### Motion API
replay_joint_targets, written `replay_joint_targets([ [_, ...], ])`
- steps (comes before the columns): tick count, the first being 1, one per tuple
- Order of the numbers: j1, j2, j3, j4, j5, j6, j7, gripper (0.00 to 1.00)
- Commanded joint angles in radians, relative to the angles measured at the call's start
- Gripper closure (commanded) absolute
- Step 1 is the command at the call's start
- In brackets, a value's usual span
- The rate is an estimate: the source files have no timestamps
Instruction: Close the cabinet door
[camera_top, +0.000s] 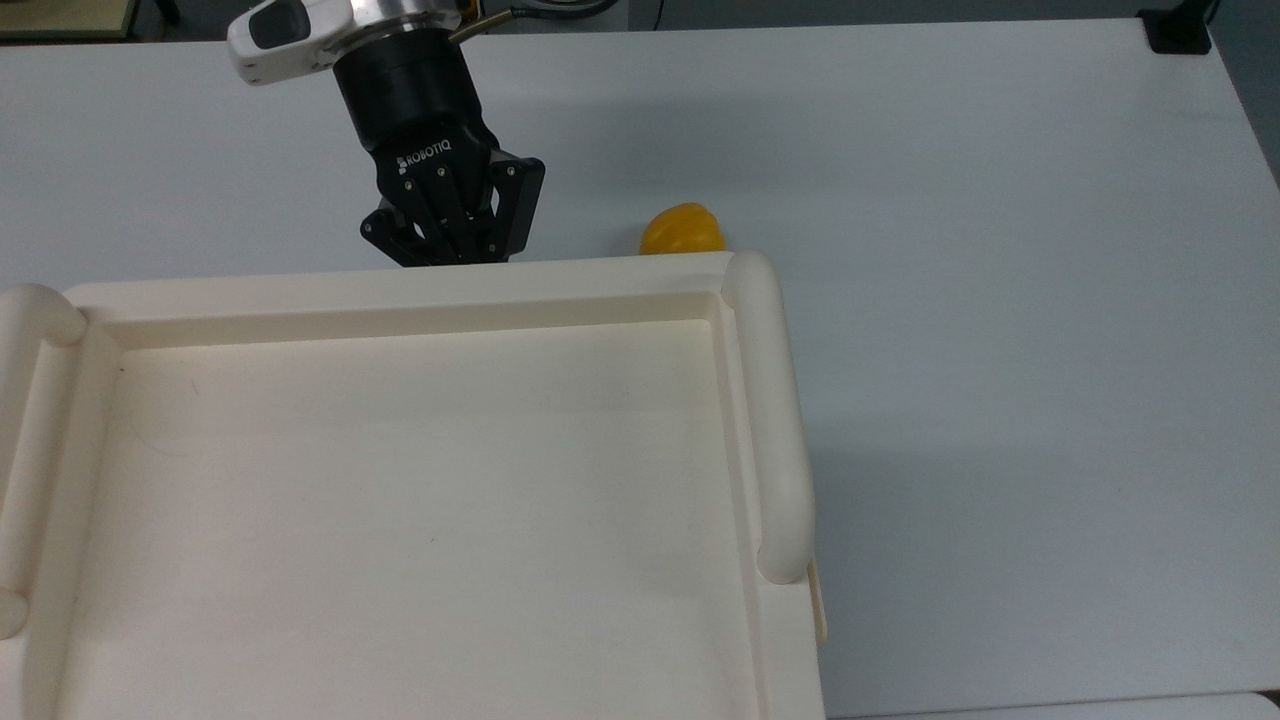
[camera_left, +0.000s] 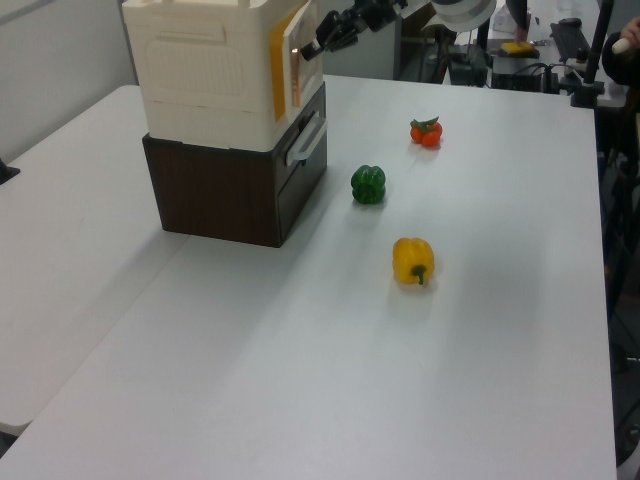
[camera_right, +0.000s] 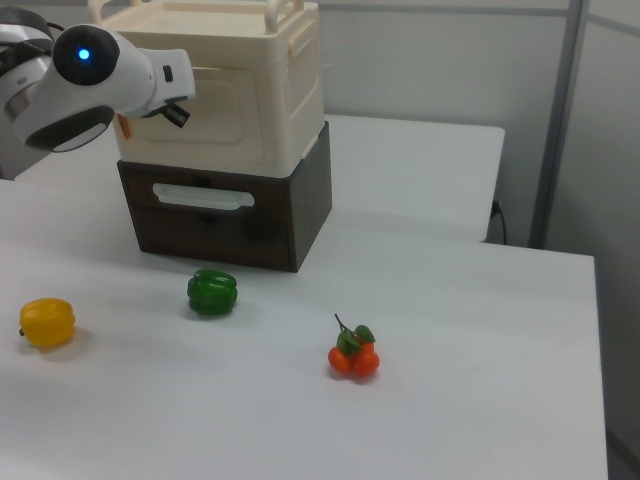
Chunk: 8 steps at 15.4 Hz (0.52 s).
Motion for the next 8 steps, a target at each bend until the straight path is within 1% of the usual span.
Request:
replay_joint_targets([
  [1,0.01,0.047,0.01,0.047,0.021,0.067,0.007,1.0],
  [4,0.025,0.062,0.01,0.059,0.021,0.105,0.007,1.0],
  [8,0.027,0.067,0.01,0.061,0.02,0.11,-0.001,1.0],
])
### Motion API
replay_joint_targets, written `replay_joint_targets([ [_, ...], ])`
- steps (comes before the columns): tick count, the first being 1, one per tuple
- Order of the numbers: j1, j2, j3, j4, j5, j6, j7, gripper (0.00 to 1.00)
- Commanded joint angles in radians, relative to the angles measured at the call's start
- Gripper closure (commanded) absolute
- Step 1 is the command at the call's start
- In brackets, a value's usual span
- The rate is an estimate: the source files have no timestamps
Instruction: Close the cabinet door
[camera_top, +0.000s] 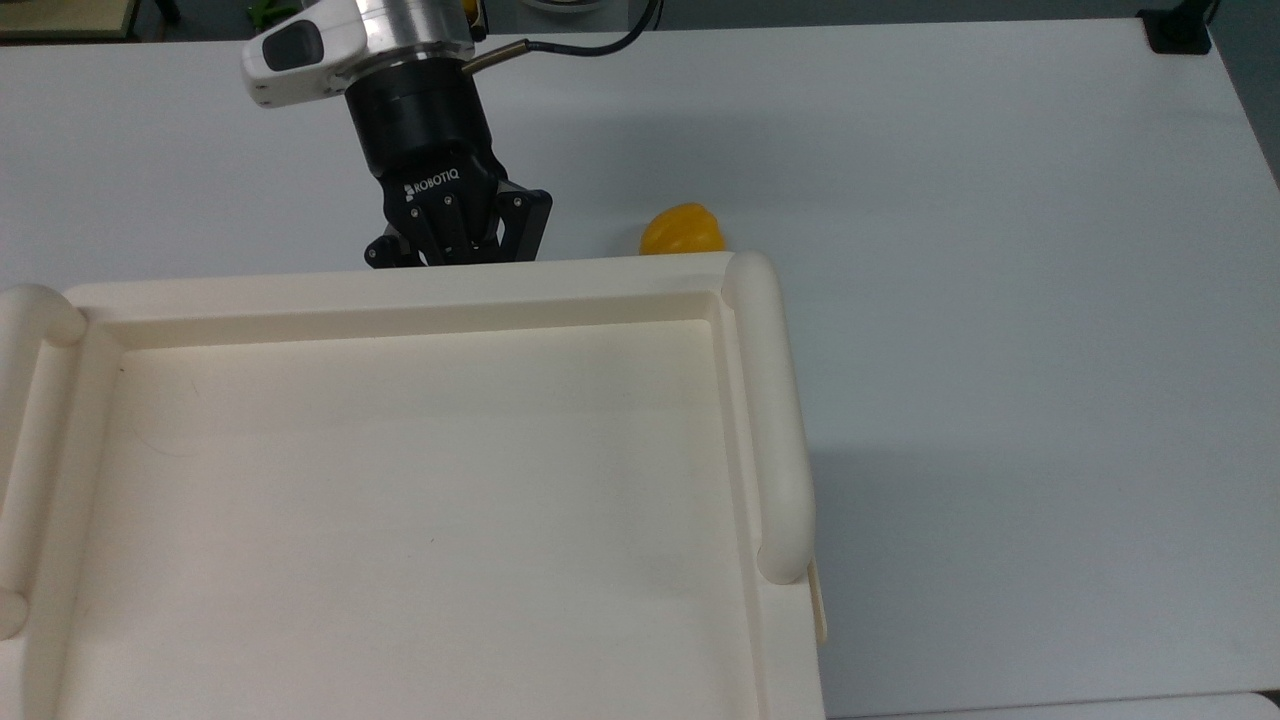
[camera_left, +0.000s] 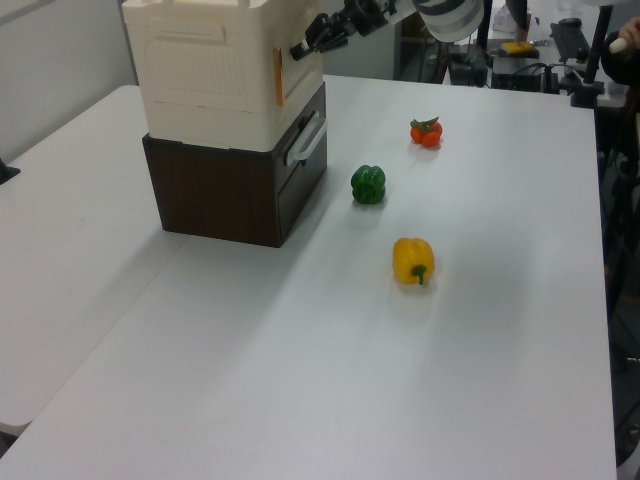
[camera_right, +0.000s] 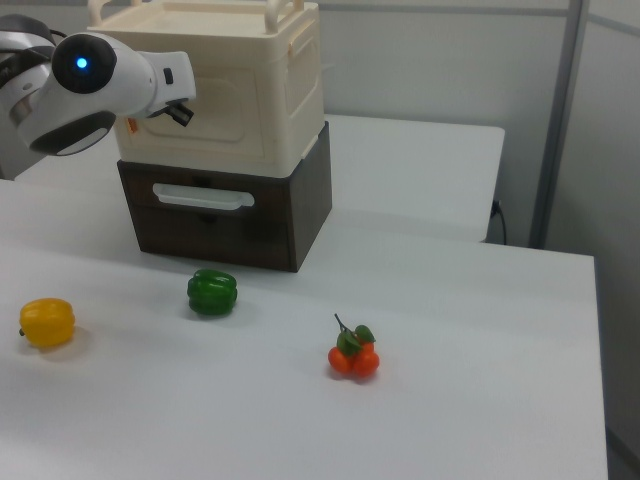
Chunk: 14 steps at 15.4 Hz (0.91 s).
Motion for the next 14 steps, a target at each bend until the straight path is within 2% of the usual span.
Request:
replay_joint_targets([
  [1,0.013,0.016,-0.003,0.021,0.02,0.028,-0.004,1.0],
  [4,0.004,-0.025,-0.003,-0.028,0.006,0.021,-0.006,1.0],
  [7,-0.003,-0.131,-0.011,-0.198,-0.003,-0.013,-0.013,1.0],
  [8,-0.004,-0.161,-0.012,-0.247,-0.028,-0.036,-0.018,0.99],
  [11,-0.039,-0.237,-0.018,-0.369,-0.098,-0.082,-0.018,0.86],
  [12,-0.048,-0.256,-0.032,-0.39,-0.133,-0.129,-0.018,0.78],
  [14,-0.065,-0.277,-0.096,-0.383,-0.234,-0.305,-0.018,0.65],
])
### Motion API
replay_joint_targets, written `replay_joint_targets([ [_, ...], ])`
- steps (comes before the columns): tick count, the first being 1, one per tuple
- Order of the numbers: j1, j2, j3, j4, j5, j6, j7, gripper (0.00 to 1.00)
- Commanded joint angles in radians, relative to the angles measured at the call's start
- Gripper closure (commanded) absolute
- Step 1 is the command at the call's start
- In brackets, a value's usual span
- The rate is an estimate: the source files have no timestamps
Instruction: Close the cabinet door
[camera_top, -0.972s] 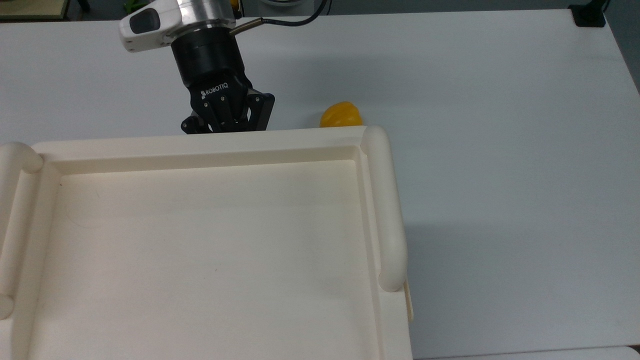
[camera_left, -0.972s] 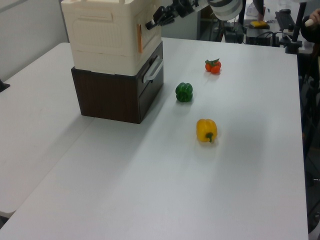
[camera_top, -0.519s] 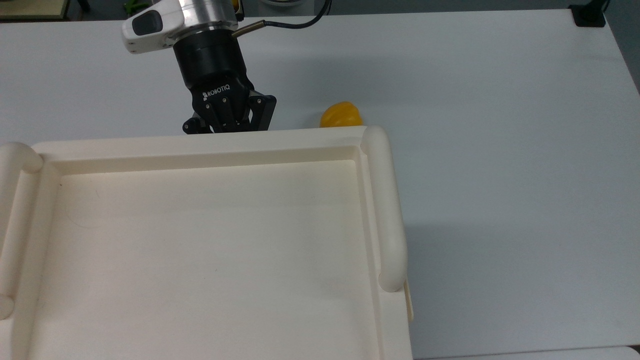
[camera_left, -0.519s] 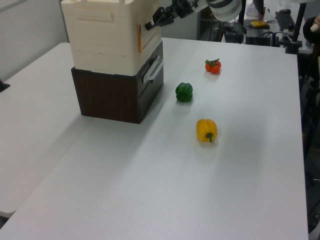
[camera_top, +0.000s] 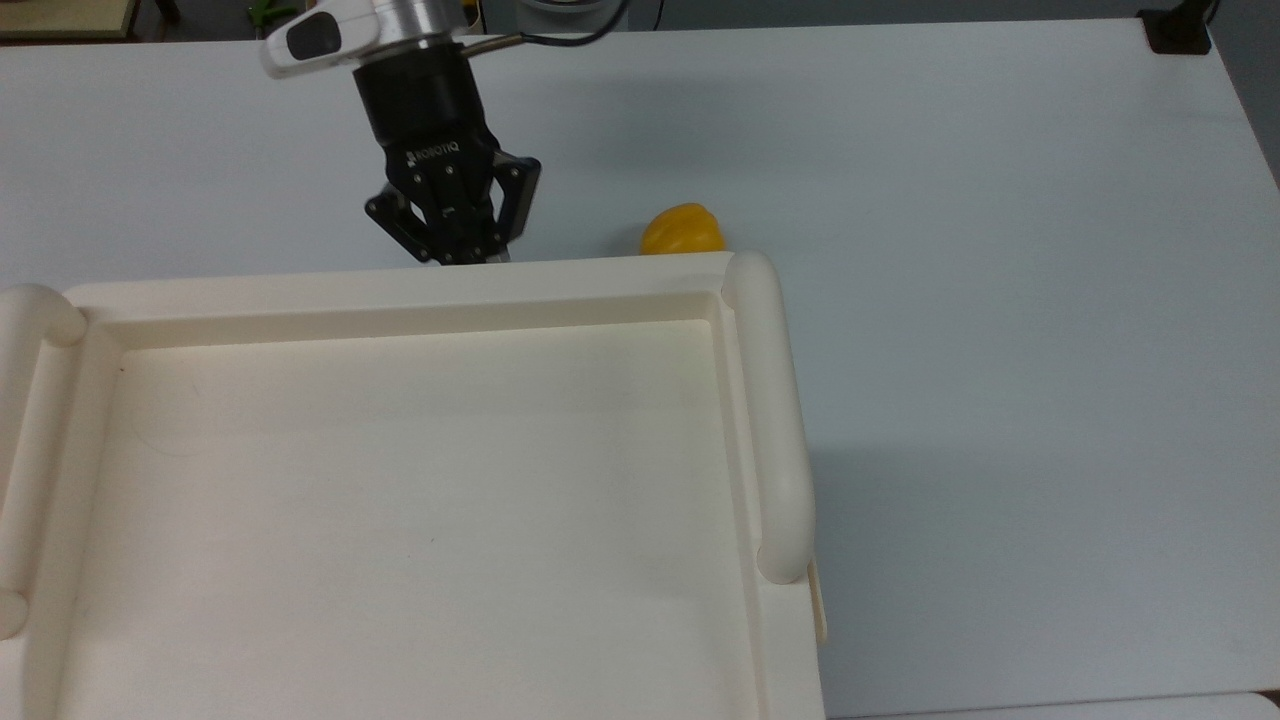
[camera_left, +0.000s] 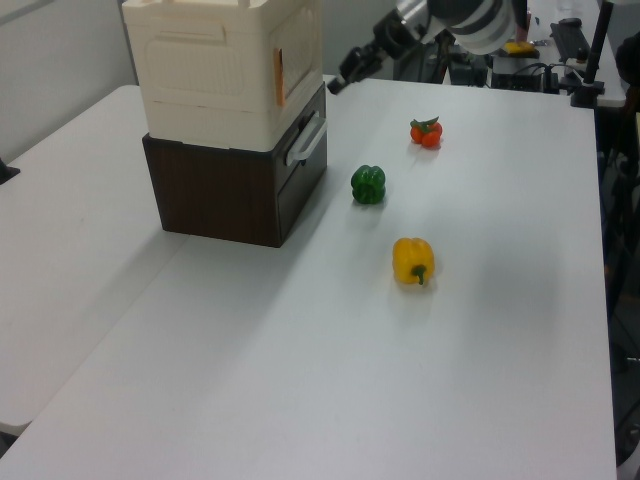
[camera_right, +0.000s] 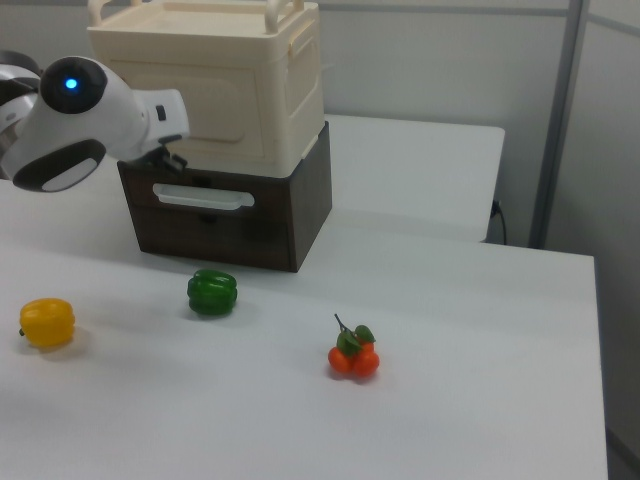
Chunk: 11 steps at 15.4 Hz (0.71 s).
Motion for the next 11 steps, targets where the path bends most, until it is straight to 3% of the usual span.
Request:
replay_joint_targets([
  [1,-0.026,-0.106,-0.118,-0.056,-0.157,-0.316,-0.012,0.64],
  [3,-0.026,-0.117,-0.184,-0.01,-0.237,-0.533,-0.009,0.57],
  [5,-0.02,-0.151,-0.245,0.002,-0.297,-0.719,-0.001,0.38],
  [7,-0.01,-0.198,-0.291,0.018,-0.376,-0.889,0.015,0.0],
  [11,0.003,-0.211,-0.289,0.227,-0.505,-1.215,0.191,0.0],
])
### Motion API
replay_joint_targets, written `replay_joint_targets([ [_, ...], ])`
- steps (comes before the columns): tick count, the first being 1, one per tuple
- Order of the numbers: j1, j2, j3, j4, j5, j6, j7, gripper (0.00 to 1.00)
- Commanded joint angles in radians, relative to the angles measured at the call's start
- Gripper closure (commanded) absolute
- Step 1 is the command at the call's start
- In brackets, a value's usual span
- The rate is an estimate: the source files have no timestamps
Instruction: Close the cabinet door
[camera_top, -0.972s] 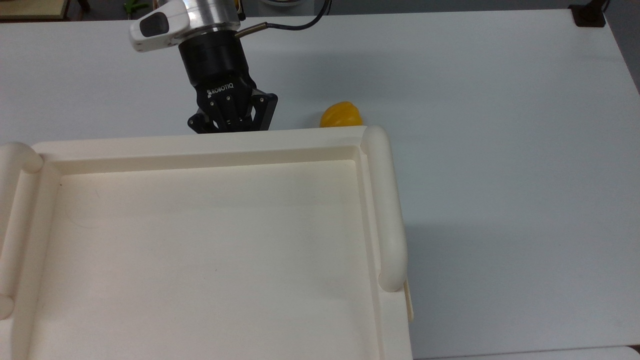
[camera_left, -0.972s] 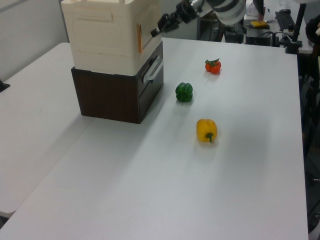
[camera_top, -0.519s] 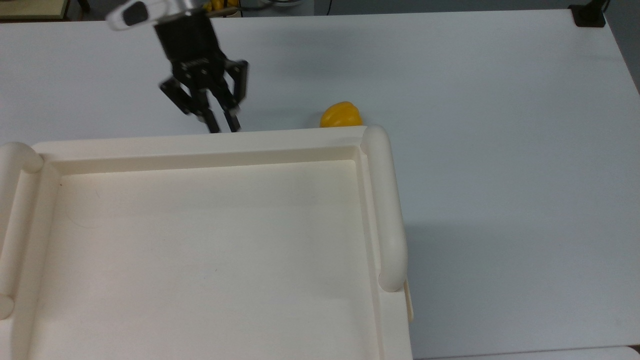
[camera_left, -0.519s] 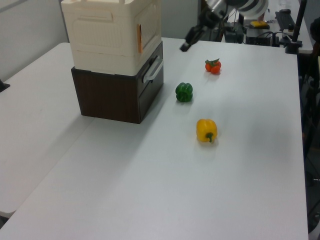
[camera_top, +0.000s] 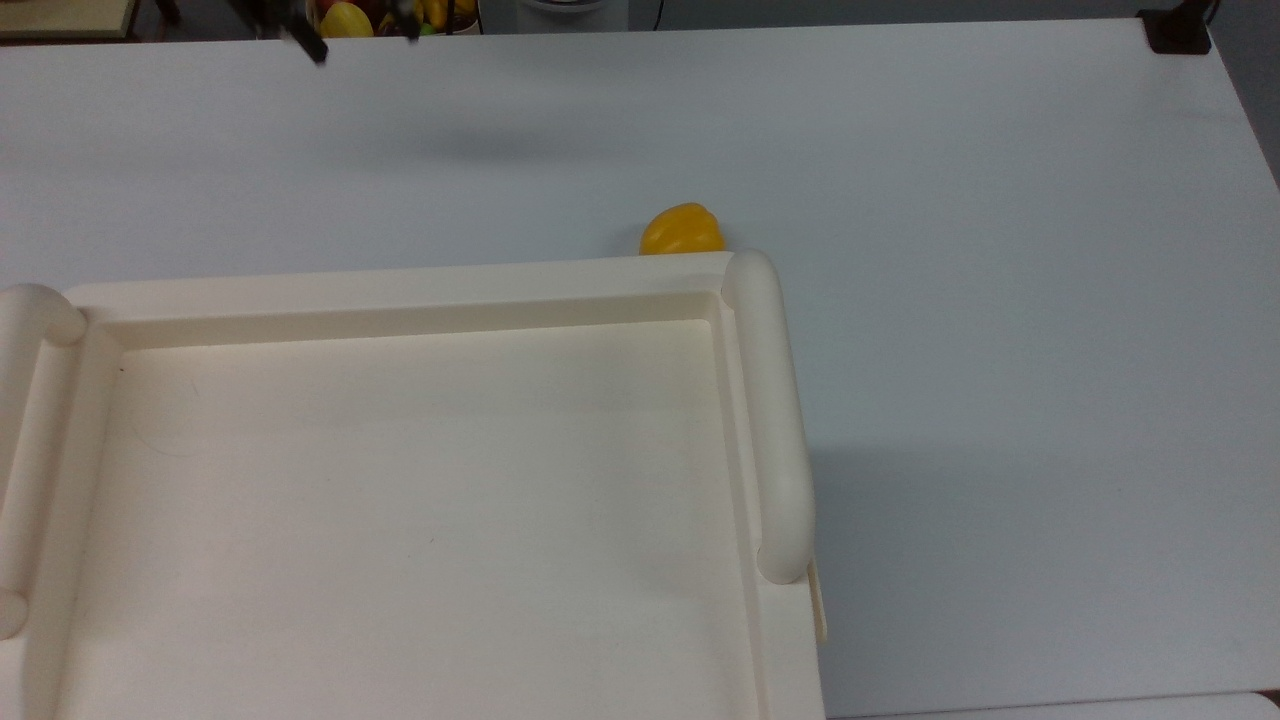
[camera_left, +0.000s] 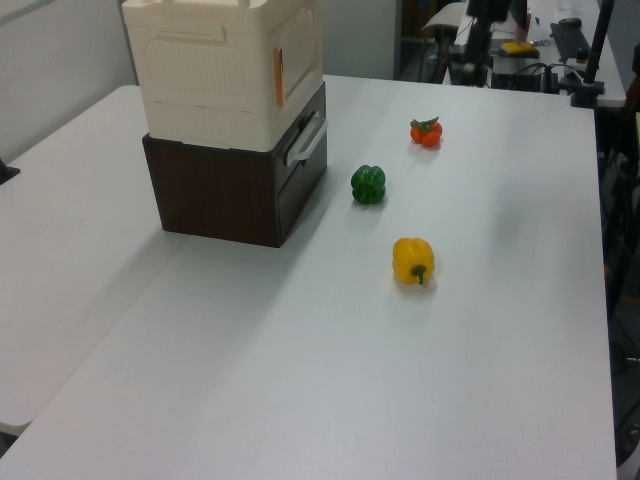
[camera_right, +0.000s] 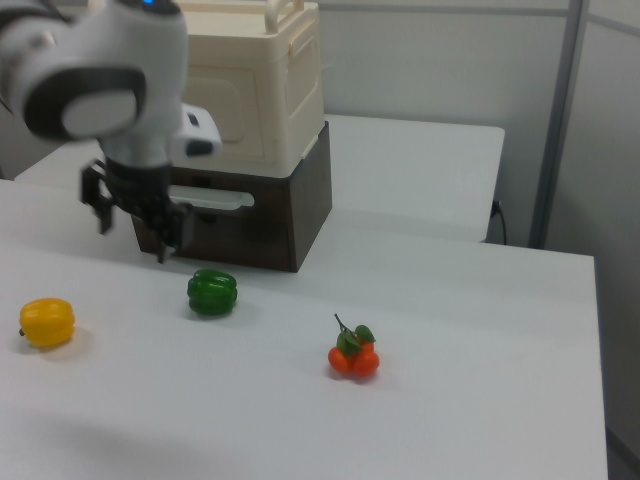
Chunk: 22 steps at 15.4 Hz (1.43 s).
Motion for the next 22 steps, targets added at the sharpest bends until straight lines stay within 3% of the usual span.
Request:
replay_joint_targets([
  [1,0.054,-0.018,0.001,0.166,-0.083,-0.196,0.237,0.0],
  [3,0.096,-0.027,0.013,0.2,-0.106,-0.21,0.36,0.0],
  [4,0.114,-0.037,0.044,0.201,-0.138,-0.23,0.388,0.0],
  [7,0.116,-0.053,0.206,0.197,-0.182,-0.219,0.495,0.0],
  [9,0.108,-0.053,0.309,0.143,-0.262,-0.126,0.517,0.0],
  [13,0.103,-0.032,0.322,0.086,-0.256,0.07,0.487,0.0],
  [16,0.105,-0.026,0.293,0.083,-0.221,0.081,0.398,0.0],
  [22,0.105,-0.024,0.287,0.086,-0.21,0.071,0.402,0.0],
])
